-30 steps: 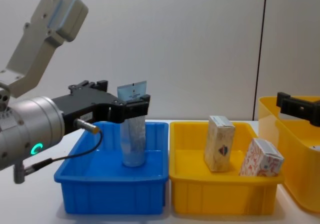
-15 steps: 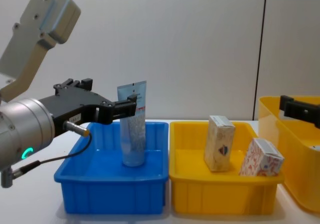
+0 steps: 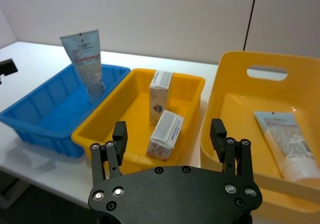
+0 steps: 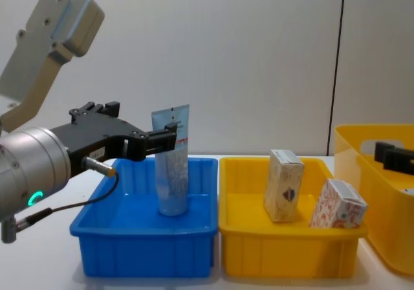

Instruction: Bimanual collaborative sorting of washing and personal care products

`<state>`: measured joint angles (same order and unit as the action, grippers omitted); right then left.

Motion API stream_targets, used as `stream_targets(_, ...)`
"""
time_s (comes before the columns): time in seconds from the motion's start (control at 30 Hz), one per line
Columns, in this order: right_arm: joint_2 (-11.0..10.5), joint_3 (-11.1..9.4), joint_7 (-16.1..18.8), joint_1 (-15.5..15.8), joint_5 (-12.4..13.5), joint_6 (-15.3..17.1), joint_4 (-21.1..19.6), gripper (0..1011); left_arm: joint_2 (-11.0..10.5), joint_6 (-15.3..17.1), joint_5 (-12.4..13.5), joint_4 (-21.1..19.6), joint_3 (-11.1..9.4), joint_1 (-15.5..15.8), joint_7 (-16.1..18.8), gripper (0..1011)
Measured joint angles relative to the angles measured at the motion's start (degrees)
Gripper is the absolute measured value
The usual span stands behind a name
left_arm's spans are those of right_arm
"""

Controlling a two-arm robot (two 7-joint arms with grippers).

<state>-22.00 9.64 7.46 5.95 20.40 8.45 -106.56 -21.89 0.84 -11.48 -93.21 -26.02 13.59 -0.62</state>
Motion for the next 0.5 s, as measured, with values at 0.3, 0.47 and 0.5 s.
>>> stream_targets(0.3, -1.5, -0.7, 1.8, 2.6, 1.1, 2.8, -1.6, 1003, 0.0, 0.0, 0.0, 0.0, 0.0, 0.0, 0.0, 1001)
stream_targets(0.47, -1.7, -0.8, 2.2, 3.3, 1.2, 3.7, -1.7, 1003, 0.0, 0.0, 0.0, 0.0, 0.0, 0.0, 0.0, 1001)
stream_targets(0.5, -1.7, -0.8, 2.2, 3.4, 1.2, 3.9, -1.7, 1003, 0.0, 0.0, 0.0, 0.0, 0.0, 0.0, 0.0, 1001)
